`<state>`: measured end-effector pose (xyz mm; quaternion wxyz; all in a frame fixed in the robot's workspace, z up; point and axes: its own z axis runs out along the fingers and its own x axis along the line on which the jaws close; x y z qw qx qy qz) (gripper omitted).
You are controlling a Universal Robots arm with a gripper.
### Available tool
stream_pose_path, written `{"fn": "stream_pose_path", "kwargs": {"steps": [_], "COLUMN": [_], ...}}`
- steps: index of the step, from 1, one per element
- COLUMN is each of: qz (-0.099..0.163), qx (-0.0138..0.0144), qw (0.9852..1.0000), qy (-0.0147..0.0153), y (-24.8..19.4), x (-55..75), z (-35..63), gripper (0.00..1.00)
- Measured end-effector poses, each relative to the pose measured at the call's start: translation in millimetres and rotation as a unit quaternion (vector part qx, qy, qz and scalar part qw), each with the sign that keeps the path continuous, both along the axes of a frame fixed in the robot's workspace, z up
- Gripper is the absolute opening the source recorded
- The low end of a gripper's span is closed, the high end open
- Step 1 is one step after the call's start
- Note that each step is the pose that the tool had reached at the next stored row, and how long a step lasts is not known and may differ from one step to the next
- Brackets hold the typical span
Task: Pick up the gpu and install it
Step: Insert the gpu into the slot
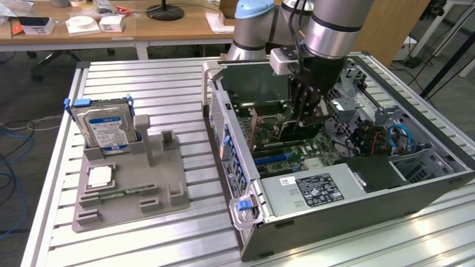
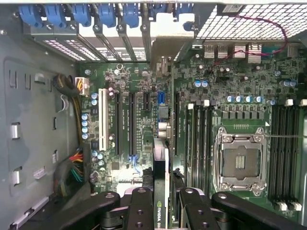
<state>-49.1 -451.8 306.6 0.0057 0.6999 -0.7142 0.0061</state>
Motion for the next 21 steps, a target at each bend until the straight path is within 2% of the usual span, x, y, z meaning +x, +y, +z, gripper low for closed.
{"fn": "stream_pose_path", "kwargs": {"steps": [21], "qz": [0.0], "qx": [0.0], "qw": [1.0], "qy": [0.0], "y": [-0.8], "x": [-7.0], "z": [-16.3], "gripper": [0.26]}}
